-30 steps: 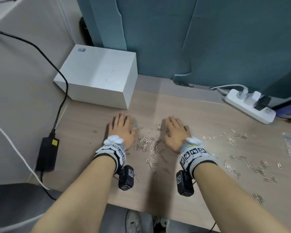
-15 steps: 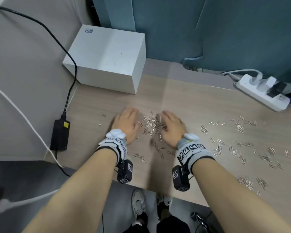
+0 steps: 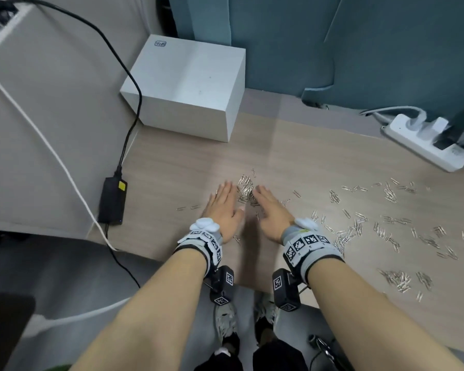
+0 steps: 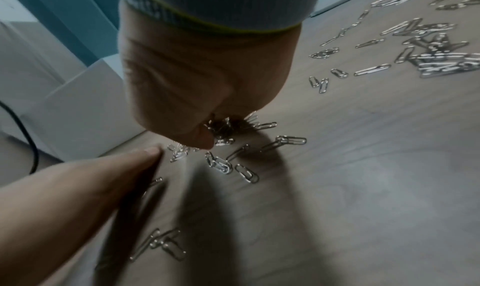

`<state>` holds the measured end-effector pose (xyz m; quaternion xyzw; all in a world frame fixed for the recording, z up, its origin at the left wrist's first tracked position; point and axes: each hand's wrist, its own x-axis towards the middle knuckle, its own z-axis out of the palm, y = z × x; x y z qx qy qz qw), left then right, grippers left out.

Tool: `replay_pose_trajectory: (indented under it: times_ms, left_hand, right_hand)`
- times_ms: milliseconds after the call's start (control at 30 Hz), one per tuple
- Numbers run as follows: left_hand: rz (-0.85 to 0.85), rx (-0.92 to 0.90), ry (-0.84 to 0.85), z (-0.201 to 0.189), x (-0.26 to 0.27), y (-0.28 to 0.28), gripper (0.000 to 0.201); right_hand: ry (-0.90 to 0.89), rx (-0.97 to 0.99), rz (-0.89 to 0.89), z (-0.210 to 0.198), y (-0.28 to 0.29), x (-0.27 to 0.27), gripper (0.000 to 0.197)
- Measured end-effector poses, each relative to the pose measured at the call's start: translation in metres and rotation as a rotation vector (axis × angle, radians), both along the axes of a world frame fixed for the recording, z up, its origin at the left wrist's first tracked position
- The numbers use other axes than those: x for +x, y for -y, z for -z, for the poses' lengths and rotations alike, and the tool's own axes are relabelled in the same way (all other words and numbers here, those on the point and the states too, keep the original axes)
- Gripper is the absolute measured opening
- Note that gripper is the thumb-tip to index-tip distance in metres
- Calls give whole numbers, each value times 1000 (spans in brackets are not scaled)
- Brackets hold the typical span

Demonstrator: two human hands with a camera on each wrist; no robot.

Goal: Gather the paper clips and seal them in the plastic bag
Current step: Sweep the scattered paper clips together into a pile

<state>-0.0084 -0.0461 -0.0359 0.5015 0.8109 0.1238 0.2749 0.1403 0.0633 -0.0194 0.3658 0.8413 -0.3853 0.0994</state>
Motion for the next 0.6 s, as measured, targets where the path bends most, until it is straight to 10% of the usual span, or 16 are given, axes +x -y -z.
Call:
replay_pose_trajectory:
  times_ms: [133, 300, 600]
  left_hand:
    - [3, 34, -180, -9, 3, 13, 68]
    - [-305, -160, -281, 6, -19, 53, 79]
    - [176, 7, -151, 14, 48, 21, 106]
  right_hand:
    - [-89, 257, 207, -10, 0, 26, 52]
    - [263, 330, 421, -13, 5, 53, 50]
    - [-146, 17, 344, -1, 31, 46, 49]
